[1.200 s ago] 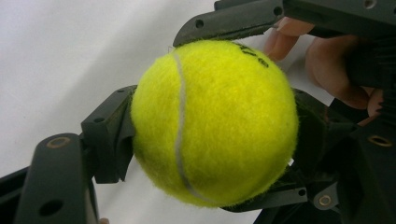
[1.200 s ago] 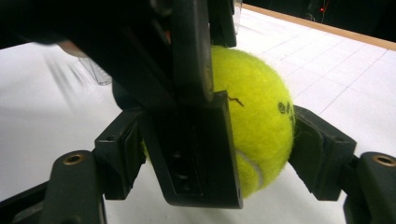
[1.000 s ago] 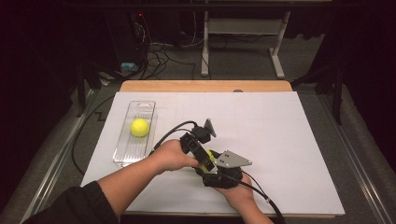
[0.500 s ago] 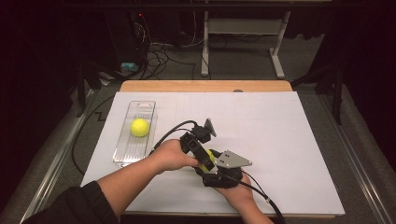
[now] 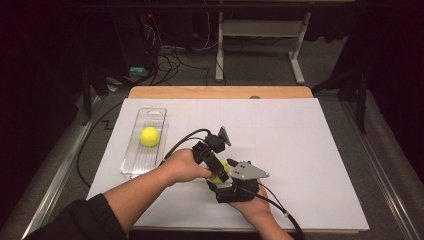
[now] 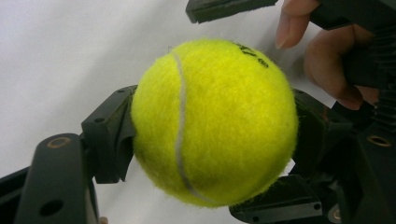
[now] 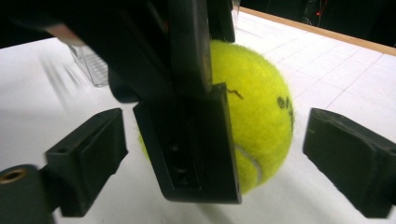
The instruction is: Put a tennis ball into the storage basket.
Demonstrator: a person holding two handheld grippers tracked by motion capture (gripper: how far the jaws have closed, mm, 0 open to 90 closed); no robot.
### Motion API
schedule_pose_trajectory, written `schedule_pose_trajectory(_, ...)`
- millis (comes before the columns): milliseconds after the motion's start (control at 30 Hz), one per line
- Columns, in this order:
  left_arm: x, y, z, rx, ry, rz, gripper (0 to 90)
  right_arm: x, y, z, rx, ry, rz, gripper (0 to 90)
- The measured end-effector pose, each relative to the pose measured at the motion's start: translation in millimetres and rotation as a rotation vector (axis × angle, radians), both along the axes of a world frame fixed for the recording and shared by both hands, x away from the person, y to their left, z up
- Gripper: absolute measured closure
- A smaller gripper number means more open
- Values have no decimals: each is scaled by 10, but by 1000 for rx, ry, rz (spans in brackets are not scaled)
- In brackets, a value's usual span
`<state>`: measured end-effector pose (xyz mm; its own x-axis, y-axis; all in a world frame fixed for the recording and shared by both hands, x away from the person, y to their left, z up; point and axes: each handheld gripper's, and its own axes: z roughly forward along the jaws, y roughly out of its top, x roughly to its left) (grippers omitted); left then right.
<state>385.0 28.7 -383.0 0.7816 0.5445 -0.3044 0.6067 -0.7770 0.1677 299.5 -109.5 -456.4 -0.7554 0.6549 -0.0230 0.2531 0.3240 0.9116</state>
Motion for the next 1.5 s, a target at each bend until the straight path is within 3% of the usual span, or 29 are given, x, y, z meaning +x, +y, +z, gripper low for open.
schedule_pose_trajectory(100, 4, 12, 3, 3, -4, 2, 270, 6, 5, -5, 1, -1, 4, 0)
schedule_pose_trajectory(800, 32, 87, 24, 19, -22, 21, 270, -42, -104, 47, 12, -14, -10, 0)
schedule_pose_trajectory(1033, 51, 152, 22, 20, -28, 43, 270, -54, -255, 43, 18, -22, -18, 0)
schedule_pose_trajectory(1500, 95, 298, 55, 42, -27, 70, 270, -68, -643, 67, 37, -34, -112, 0)
